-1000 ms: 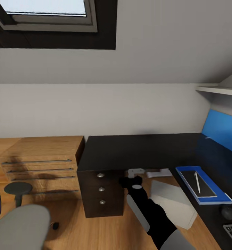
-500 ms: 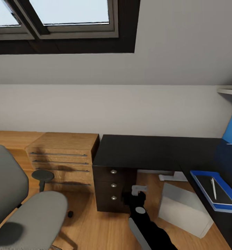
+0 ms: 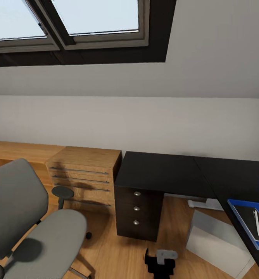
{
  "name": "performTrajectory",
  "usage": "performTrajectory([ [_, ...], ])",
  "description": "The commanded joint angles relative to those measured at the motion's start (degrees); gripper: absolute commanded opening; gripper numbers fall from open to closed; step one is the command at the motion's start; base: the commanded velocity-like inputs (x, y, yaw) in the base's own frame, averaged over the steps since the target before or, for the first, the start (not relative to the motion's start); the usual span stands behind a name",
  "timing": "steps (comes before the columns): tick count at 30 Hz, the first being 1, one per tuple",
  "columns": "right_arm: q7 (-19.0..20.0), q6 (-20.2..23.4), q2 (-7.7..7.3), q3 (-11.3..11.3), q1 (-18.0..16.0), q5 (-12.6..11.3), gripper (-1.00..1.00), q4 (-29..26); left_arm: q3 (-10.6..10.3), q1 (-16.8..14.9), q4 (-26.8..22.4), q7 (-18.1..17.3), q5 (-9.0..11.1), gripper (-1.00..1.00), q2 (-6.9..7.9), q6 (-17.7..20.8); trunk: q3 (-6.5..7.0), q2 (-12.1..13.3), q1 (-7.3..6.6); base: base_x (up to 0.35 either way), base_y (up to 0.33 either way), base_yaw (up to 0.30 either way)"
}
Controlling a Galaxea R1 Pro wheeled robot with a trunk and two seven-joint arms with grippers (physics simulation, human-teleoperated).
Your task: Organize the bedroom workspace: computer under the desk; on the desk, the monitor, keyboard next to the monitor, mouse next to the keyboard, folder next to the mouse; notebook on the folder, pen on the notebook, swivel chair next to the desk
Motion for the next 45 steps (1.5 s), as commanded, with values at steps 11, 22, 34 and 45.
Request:
performTrajectory([
  [11,0.97,-11.58,0.04,0.40,0.15,-0.33,1.00,13.37,0.02,0.02,-0.06,0.09,0.56,1.00,-0.08,-0.11,1.93,4.38,-2.42,0.000,0.000,0.014],
  [22,2.15,-19.74,-1.07,0.24,0.16,-0.83,1.00,26.17,-0.17,0.02,0.14,0.17,0.32,1.00,-0.23,-0.04,3.91,8.80,-4.83,-0.213,0.000,0.000],
  [34,3.43,-30.15,-1.59,0.22,3.10,-1.03,1.00,39.72,-0.11,0.02,21.08,-0.11,-0.57,1.00,2.40,-7.66,6.06,13.61,-7.47,-0.336,0.000,0.000],
  [45,3.98,-36.35,-2.43,0.25,9.24,-0.97,1.00,39.95,-0.06,0.02,40.55,-1.14,-0.50,1.00,3.28,-25.54,8.03,18.02,-9.88,-0.174,0.000,0.016],
])
